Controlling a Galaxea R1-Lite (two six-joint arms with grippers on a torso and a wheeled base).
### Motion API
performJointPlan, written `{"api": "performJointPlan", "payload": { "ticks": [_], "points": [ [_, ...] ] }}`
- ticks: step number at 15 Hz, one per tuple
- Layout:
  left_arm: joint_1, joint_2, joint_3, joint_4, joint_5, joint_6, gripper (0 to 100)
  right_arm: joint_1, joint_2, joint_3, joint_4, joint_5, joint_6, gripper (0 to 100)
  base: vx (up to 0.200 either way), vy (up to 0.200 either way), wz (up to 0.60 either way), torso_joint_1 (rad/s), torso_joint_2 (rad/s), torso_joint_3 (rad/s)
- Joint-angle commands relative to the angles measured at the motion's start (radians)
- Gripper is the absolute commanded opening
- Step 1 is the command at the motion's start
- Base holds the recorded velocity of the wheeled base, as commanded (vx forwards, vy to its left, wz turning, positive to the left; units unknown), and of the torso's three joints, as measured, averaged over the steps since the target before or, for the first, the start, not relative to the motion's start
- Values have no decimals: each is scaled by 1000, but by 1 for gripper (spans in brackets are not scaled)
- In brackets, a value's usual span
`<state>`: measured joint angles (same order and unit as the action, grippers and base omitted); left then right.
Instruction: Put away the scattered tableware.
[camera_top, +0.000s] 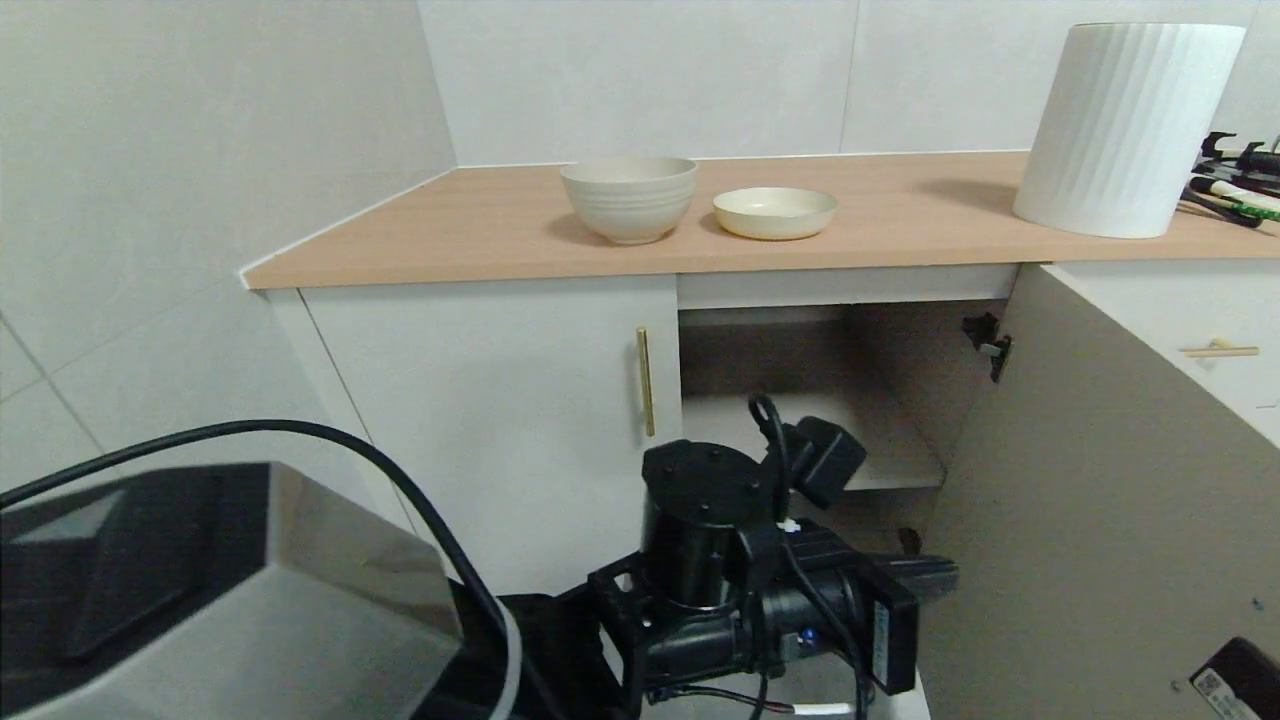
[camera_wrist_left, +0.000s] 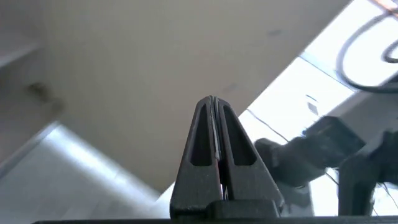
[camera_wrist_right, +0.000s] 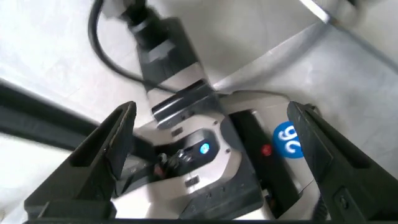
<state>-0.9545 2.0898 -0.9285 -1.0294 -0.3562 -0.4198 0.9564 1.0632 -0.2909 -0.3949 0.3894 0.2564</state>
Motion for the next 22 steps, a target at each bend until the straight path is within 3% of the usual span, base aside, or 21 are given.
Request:
{"api": "performJointPlan", "payload": {
  "ticks": [1, 3, 4, 7, 8, 10, 13, 14, 15, 17, 22],
  "points": [
    [86, -132, 109, 20, 0, 3, 0, -31, 15, -25, 1, -23, 4, 100, 0, 0, 0, 0, 0, 0],
    [158, -251, 195, 64, 0, 7, 0, -80, 47, -54, 1, -69, 4, 100, 0, 0, 0, 0, 0, 0],
    [210, -381, 263, 153, 0, 21, 0, -111, 72, -87, 7, -106, 6, 100, 0, 0, 0, 0, 0, 0],
    [364, -629, 356, 403, 0, 121, 0, -180, 139, -162, 11, -176, 6, 100, 0, 0, 0, 0, 0, 0],
    [413, -700, 372, 477, 0, 134, 0, -215, 179, -205, 11, -188, 4, 100, 0, 0, 0, 0, 0, 0],
    [502, -817, 375, 589, 2, 138, 0, -274, 274, -314, 16, -190, 1, 100, 0, 0, 0, 0, 0, 0],
    [615, -913, 372, 647, 0, 138, 0, -288, 394, -430, 16, -231, 1, 100, 0, 0, 0, 0, 0, 0],
    [629, -916, 372, 657, 0, 138, 0, -288, 409, -445, 18, -241, 3, 100, 0, 0, 0, 0, 0, 0],
    [652, -918, 372, 669, 0, 138, 100, -289, 436, -470, 36, -257, 6, 100, 0, 0, 0, 0, 0, 0],
    [684, -902, 370, 661, -7, 136, 100, -292, 442, -468, 57, -264, 9, 100, 0, 0, 0, 0, 0, 0],
    [692, -896, 370, 657, -1, 136, 100, -311, 445, -476, 60, -299, 9, 100, 0, 0, 0, 0, 0, 0]
  ]
}}
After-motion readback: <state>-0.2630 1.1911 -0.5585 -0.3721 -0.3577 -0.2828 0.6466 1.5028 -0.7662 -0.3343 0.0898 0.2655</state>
